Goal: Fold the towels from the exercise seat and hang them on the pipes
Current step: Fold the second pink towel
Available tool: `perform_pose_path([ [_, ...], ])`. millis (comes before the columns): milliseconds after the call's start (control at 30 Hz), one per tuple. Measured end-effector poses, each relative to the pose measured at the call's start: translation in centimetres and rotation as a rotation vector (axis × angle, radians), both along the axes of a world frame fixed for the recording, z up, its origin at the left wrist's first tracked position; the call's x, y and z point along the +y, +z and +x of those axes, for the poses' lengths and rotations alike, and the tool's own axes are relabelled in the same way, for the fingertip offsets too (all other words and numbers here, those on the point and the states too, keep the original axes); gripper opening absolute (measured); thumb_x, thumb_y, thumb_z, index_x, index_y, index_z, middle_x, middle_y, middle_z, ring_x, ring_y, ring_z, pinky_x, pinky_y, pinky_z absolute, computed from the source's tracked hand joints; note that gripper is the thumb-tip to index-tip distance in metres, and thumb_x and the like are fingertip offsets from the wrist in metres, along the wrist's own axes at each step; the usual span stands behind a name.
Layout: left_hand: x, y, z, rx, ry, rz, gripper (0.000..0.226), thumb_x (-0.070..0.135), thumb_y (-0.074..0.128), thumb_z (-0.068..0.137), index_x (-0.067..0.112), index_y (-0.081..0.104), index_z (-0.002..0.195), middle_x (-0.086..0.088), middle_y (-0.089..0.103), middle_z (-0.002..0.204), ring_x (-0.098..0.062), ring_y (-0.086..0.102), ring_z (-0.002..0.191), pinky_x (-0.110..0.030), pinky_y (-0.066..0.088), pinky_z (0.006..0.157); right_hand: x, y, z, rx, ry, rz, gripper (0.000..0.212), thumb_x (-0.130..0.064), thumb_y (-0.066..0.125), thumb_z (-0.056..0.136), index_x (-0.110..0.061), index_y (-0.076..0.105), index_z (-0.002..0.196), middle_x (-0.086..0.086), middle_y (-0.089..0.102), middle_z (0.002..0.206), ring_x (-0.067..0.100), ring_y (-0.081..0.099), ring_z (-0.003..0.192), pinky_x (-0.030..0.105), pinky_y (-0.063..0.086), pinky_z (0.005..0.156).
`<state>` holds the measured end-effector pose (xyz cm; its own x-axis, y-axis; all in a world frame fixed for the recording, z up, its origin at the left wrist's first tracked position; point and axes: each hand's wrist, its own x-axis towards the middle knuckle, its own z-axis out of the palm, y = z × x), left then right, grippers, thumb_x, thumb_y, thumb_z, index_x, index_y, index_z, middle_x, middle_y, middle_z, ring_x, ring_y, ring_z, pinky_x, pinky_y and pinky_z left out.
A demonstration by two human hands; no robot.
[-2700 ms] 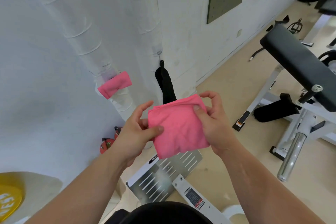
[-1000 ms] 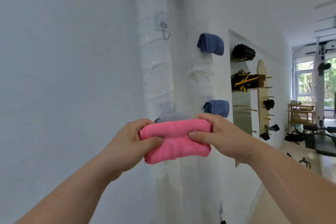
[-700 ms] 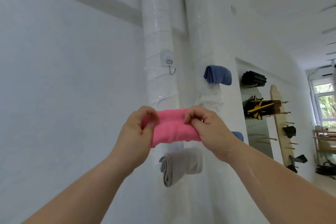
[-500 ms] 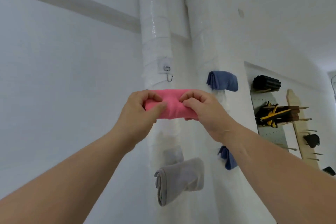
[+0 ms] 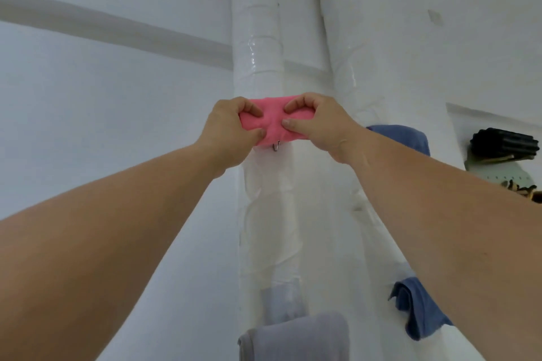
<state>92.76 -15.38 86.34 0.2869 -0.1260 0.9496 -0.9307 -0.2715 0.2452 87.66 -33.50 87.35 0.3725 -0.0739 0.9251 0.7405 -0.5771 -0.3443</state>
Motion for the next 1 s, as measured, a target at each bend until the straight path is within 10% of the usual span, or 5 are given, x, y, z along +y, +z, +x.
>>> perform_pose_path([
  [433,0.0,-2.3,2.0,0.091,-0.126,-0.027,0.023,0.008,0.081,0.082,0.017,0.073,0.101,0.010,0.065,0.103,-0.013,0.064,0.090,-0.022,0.054,0.078,-1.4,-4.0,3.5,0.086,0.271,0.125,0.018,-0.005,0.076,0.087,-0.018,0.065,0.092,0.002,0.063,0.108,0.015,0.063,0.087,0.025,0.057,0.066],
  [567,-0.4,-1.7,1.6,-0.131,0.241,0.005,0.018,0.035,0.071,0.090,0.020,0.066,0.081,0.004,0.060,0.116,-0.015,0.060,0.104,-0.029,0.046,0.091,-0.6,-3.0,3.1,0.089,-0.088,0.036,0.014,-0.024,0.058,0.097,-0.020,0.055,0.084,0.003,0.058,0.099,0.020,0.055,0.087,0.031,0.047,0.071],
  [767,-2.0,-2.1,2.3,-0.388,0.654,0.301,0.049,0.036,0.031,0.107,0.028,0.030,0.156,0.008,0.017,0.170,-0.017,0.008,0.158,-0.051,0.003,0.127,0.1,-4.0,5.1,-0.266,-0.626,-0.272,0.050,-0.034,0.037,0.104,-0.026,0.029,0.153,0.002,0.017,0.167,0.028,0.013,0.154,0.046,0.017,0.124],
  [1000,-2.8,-4.2,5.2,-0.293,0.544,0.235,0.061,0.046,0.016,0.107,0.031,-0.009,0.161,0.014,-0.012,0.170,-0.008,-0.016,0.155,-0.045,-0.009,0.126,-0.5,-5.1,7.7,-0.109,-0.450,-0.221,0.058,-0.049,0.015,0.107,-0.038,-0.007,0.159,-0.018,-0.010,0.168,0.016,-0.011,0.156,0.049,-0.001,0.126],
])
